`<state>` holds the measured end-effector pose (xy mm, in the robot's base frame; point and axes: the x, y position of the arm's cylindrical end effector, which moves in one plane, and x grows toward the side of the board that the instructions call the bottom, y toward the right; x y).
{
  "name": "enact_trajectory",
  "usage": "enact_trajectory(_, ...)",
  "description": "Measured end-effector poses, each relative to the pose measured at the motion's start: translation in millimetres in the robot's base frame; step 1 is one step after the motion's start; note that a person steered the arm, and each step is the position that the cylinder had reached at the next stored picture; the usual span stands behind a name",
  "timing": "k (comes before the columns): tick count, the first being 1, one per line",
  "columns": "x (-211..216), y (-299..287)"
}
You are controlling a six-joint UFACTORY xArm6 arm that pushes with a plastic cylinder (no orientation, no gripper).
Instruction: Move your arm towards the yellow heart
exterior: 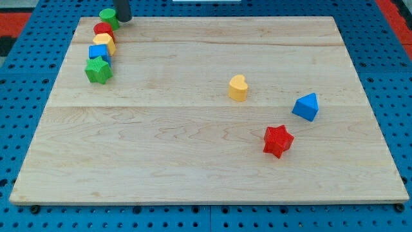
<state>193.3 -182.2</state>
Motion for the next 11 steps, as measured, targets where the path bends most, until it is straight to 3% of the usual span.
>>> enact_trajectory(2, -1.6, -12.3)
enact_trajectory(4, 17.2, 17.4)
enact_trajectory(8, 151.2, 304.7)
enact_trajectory(10, 206.8, 324.7)
enact_trajectory(11, 214.4, 304.7)
